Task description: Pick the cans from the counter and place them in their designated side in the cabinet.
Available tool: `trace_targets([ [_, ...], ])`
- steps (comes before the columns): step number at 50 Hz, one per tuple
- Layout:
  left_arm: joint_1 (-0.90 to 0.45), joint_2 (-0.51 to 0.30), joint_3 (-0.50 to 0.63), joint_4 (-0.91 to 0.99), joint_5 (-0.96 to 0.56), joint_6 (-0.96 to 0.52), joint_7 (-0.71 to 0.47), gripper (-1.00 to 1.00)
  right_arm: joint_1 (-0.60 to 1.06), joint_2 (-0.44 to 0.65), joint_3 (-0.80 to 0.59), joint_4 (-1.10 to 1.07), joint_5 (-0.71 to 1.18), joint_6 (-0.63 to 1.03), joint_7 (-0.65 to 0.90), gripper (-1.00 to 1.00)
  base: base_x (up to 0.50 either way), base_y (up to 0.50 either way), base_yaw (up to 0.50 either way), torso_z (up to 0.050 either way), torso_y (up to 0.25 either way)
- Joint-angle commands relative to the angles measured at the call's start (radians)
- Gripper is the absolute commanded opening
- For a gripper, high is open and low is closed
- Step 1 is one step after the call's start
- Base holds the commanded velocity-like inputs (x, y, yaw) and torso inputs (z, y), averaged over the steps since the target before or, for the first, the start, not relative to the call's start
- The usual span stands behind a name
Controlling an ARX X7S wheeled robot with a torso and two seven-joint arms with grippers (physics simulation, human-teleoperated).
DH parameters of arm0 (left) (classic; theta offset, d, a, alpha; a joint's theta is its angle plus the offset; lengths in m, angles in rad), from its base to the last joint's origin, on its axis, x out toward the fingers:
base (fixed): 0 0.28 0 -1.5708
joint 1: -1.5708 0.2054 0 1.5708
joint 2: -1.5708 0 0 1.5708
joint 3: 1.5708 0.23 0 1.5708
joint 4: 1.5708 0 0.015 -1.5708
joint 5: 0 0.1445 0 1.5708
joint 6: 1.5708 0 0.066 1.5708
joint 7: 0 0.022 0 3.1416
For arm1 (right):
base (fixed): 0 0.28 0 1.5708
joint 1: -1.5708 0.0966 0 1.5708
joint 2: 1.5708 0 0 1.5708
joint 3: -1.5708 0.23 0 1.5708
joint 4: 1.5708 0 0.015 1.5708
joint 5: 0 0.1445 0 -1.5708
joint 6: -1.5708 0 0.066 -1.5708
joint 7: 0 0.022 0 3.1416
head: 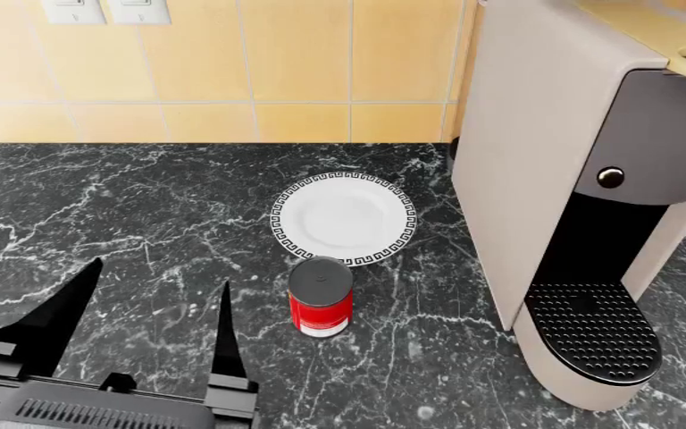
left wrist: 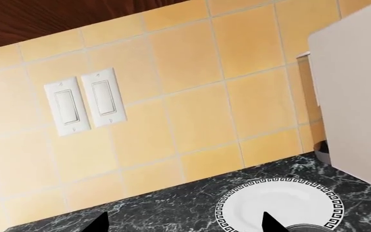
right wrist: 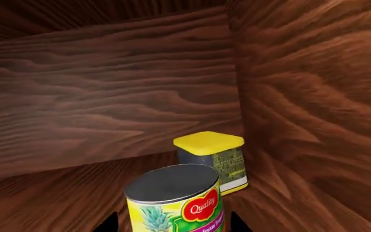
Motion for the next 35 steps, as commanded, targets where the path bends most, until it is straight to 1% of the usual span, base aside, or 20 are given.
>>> trace_targets([
  [1,0.014,0.001,-0.015,0.000,-0.001,-0.005,0.000,1.00,-0.083,0.011,-0.117,0.282,0.020,0.032,-0.011,1.00,0.00,0.00,0.00,0.000,0.000],
  [9,0.010,-0.008,0.002,0.000,0.014,0.008,0.000,1.00,-0.046,0.022,-0.190,0.140,-0.022,0.033,0.004,1.00,0.00,0.00,0.00,0.000,0.000],
  [17,0.006,-0.016,0.023,0.000,0.033,0.026,0.000,1.00,0.042,0.053,-0.346,-0.069,-0.132,0.044,0.049,1.00,0.00,0.00,0.00,0.000,0.000],
  [24,-0.023,-0.040,0.072,0.000,0.056,0.061,0.000,1.00,0.071,0.073,-0.380,-0.183,-0.162,0.058,0.110,1.00,0.00,0.00,0.00,0.000,0.000],
  [28,-0.021,-0.041,0.076,0.000,0.065,0.061,0.000,1.00,0.080,0.069,-0.365,-0.241,-0.139,0.082,0.137,1.00,0.00,0.00,0.00,0.000,0.000],
  [31,-0.029,-0.054,0.084,0.000,0.072,0.068,0.000,1.00,0.084,0.053,-0.322,-0.272,-0.092,0.115,0.168,1.00,0.00,0.00,0.00,0.000,0.000],
  [34,-0.018,-0.062,0.070,0.000,0.078,0.061,0.000,1.00,0.080,0.025,-0.234,-0.271,-0.016,0.152,0.218,1.00,0.00,0.00,0.00,0.000,0.000],
  [35,-0.014,-0.066,0.065,0.000,0.080,0.061,0.000,1.00,0.070,0.008,-0.177,-0.261,0.031,0.172,0.254,1.00,0.00,0.00,0.00,0.000,0.000],
])
